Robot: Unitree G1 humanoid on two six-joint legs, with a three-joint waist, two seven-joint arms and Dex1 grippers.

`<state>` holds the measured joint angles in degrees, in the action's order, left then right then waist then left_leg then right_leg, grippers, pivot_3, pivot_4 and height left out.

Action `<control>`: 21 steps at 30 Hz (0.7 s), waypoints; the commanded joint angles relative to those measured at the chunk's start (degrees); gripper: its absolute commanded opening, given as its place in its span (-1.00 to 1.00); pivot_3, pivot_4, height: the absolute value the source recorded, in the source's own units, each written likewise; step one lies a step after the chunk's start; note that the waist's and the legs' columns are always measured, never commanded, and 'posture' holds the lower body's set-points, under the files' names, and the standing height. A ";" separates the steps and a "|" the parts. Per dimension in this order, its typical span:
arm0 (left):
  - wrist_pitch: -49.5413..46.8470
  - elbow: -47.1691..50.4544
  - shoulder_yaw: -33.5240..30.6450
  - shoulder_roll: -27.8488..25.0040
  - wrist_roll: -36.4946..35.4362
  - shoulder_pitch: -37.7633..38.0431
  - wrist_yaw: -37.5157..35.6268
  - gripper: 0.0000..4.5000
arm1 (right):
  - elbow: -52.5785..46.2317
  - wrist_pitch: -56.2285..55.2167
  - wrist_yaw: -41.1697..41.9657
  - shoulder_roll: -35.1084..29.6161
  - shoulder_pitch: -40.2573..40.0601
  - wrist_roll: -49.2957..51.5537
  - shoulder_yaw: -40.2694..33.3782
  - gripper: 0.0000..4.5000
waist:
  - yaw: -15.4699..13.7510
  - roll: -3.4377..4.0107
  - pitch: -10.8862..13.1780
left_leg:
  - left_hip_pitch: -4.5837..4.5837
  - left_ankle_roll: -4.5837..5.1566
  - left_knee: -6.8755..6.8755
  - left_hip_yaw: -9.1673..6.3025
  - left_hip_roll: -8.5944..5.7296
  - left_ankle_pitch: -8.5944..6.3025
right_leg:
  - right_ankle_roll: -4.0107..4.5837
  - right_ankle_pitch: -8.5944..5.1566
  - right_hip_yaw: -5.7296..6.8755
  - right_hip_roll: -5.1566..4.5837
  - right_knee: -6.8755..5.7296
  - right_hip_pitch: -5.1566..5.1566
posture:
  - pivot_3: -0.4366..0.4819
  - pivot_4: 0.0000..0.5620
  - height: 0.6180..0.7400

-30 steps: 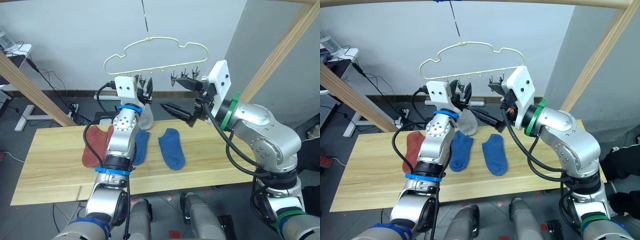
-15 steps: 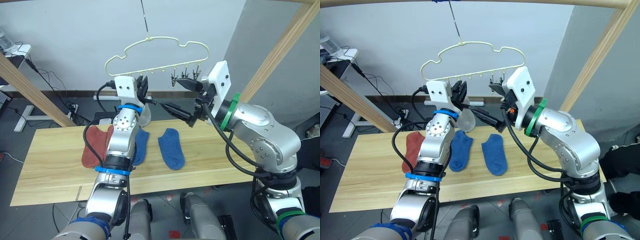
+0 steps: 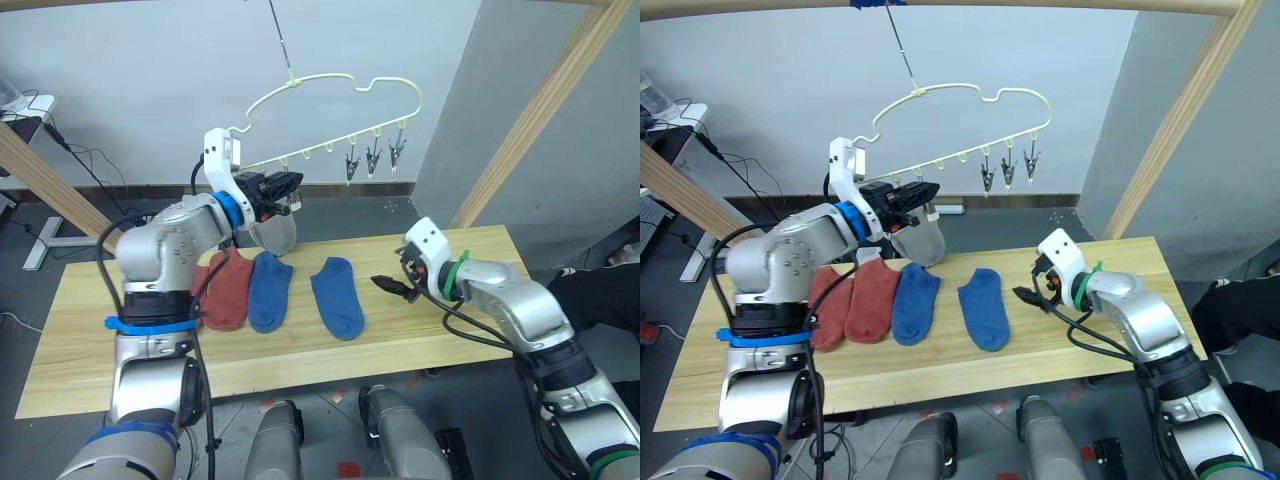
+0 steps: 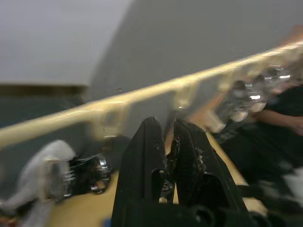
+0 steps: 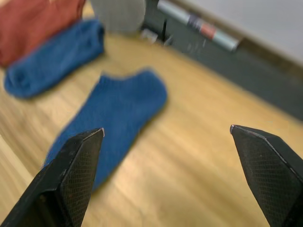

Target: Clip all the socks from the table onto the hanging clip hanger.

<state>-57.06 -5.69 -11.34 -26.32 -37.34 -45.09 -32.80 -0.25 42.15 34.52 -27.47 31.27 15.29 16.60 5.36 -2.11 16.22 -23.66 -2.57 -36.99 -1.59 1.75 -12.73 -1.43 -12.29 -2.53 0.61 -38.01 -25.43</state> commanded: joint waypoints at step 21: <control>-24.03 -1.28 -10.94 -2.82 -14.13 -3.03 1.68 -0.90 | 61.68 -33.74 -2.34 23.70 22.21 -21.72 4.16 0.76 | -0.72 -0.03 -0.02 | -0.13 -0.09 0.01 0.03 -0.18 -0.01 | 0.31 0.19 0.04 -0.43 0.03 -0.06 | -0.10 -0.15 1.00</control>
<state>-80.04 -8.51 -22.03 -28.90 -50.52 -48.81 -31.29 61.02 9.67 31.54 -4.15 53.29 -5.48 20.51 4.64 -2.14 16.20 -23.79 -2.66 -36.98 -1.57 1.56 -12.74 -1.12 -12.09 -2.49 0.18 -37.99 -25.49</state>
